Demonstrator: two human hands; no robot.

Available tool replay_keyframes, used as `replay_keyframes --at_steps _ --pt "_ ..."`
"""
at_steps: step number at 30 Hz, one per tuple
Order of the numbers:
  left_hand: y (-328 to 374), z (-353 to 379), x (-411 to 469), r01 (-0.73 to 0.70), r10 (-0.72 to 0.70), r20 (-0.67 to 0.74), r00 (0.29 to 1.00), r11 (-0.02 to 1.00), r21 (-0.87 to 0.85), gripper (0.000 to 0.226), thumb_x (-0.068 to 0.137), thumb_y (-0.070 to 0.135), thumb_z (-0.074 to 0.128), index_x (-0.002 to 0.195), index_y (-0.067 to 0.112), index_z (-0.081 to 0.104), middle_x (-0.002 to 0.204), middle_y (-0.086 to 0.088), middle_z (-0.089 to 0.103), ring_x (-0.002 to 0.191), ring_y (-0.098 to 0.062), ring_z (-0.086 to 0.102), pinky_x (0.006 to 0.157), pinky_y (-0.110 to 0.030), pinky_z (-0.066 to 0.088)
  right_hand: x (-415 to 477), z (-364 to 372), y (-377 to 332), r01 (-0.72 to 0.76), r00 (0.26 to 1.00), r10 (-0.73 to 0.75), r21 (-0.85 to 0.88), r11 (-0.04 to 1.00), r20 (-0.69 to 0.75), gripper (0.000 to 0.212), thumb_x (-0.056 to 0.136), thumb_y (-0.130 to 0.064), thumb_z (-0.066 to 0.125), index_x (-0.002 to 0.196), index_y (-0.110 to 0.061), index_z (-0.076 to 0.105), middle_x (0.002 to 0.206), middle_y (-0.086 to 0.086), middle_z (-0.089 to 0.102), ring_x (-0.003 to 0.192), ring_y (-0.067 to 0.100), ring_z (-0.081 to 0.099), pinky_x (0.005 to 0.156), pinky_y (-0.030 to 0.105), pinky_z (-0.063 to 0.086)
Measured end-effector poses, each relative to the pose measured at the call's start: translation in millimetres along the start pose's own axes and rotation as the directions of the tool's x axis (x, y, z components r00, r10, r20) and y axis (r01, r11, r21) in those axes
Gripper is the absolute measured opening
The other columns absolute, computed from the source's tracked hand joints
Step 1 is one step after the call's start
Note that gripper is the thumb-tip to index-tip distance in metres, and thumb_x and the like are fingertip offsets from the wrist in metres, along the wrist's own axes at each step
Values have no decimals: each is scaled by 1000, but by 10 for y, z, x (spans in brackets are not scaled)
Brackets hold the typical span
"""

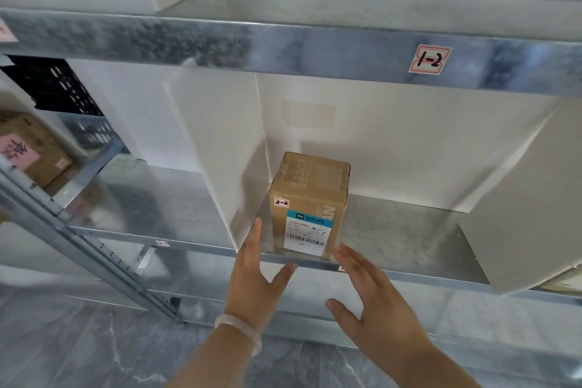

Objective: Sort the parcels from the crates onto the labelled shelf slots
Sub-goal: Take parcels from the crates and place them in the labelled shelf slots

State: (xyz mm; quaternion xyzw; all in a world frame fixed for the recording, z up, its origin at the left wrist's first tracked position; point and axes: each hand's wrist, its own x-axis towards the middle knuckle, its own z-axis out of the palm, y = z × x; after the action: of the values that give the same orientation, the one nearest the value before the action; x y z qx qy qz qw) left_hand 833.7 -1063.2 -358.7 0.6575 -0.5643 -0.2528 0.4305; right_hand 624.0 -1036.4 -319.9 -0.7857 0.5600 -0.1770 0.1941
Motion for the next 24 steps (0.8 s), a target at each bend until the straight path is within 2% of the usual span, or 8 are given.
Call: replay_keyframes --at_steps 5,9,11,13,16,18,20,24 --pt "23 -442 -476 -60 63 -10 998 982 181 89 79 46 75 152 35 24 155 7 36 142 -14 33 114 -35 34 -151 43 -327 74 997 -74 -65 995 -4 76 88 -66 42 130 -68 -21 139 -44 -21 142 -2 10 113 22 16" --pt "123 -961 -845 -114 154 -100 983 939 325 84 74 34 85 146 26 42 148 -3 47 133 -27 48 106 -44 44 -240 145 -690 219 975 -216 -56 974 53 75 87 -68 42 133 -67 -18 141 -39 -22 142 -4 3 105 13 -7" --pt "168 -1242 -1065 -97 172 -159 972 913 396 80 70 29 88 141 19 52 145 -7 52 127 -32 54 101 -51 48 -254 193 -919 305 947 -303 -8 952 104 74 86 -67 44 134 -67 -12 146 -39 -16 142 -4 2 105 13 -6" --pt "214 -1522 -1337 -46 166 -213 963 879 474 78 69 31 89 139 17 56 144 -7 52 126 -30 55 101 -50 48 -266 242 -1167 421 895 -424 54 905 139 73 85 -64 46 142 -59 1 155 -31 -3 143 -1 5 108 17 2" --pt "268 -1869 -1848 79 133 -333 933 829 554 74 71 34 88 136 14 59 141 -9 55 125 -31 56 102 -48 47 -377 301 -1568 572 787 -586 125 810 194 74 83 -60 49 147 -50 14 158 -22 7 143 1 9 109 13 1" --pt "315 -2010 -2250 163 112 -405 907 793 586 70 75 39 82 136 14 59 140 -10 56 124 -33 56 100 -50 48 -540 365 -1804 645 713 -669 175 743 210 75 83 -57 55 149 -42 23 158 -16 15 143 5 15 113 18 8" --pt "365 -2089 -2665 241 103 -452 886 730 639 67 76 46 73 133 14 61 139 -10 57 123 -34 58 98 -52 49 -737 451 -2003 711 633 -739 206 673 231 75 85 -56 57 150 -40 23 157 -14 16 144 7 16 116 22 11" --pt "500 -2284 -3512 408 56 -588 807 668 623 64 78 48 69 134 18 61 139 -6 57 123 -30 59 97 -51 51 -1201 653 -2400 808 466 -846 266 526 259 77 87 -60 53 149 -45 11 156 -22 3 144 2 5 112 13 -3"
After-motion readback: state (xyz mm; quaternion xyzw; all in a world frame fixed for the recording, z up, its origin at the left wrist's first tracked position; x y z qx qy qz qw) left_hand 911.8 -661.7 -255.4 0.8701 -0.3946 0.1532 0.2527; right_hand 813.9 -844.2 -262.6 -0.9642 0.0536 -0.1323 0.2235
